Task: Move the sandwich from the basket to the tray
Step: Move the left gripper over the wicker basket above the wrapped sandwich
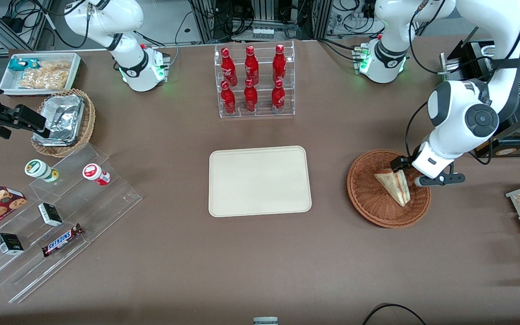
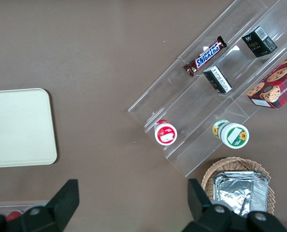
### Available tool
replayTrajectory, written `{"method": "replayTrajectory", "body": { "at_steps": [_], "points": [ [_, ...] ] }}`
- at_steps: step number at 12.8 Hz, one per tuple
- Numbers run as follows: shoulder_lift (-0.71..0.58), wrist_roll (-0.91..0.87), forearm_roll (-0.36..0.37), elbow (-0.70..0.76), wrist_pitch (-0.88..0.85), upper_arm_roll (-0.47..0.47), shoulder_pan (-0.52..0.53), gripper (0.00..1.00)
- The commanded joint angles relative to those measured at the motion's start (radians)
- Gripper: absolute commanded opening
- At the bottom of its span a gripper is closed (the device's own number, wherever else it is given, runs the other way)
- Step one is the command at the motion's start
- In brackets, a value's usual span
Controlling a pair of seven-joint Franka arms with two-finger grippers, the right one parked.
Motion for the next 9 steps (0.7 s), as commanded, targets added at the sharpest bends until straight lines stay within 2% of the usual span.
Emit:
{"method": "replayTrajectory", "body": {
  "at_steps": [1, 4, 9],
  "points": [
    [0.014, -0.199, -0.004, -0.007, 0.033, -0.008, 0.008, 1.0],
    [0.05, -0.455, -0.003, -0.006, 0.073, -0.01, -0.003, 1.0],
    [0.099, -0.587, -0.009, -0.006, 0.096, -0.011, -0.003, 1.0]
  ]
}}
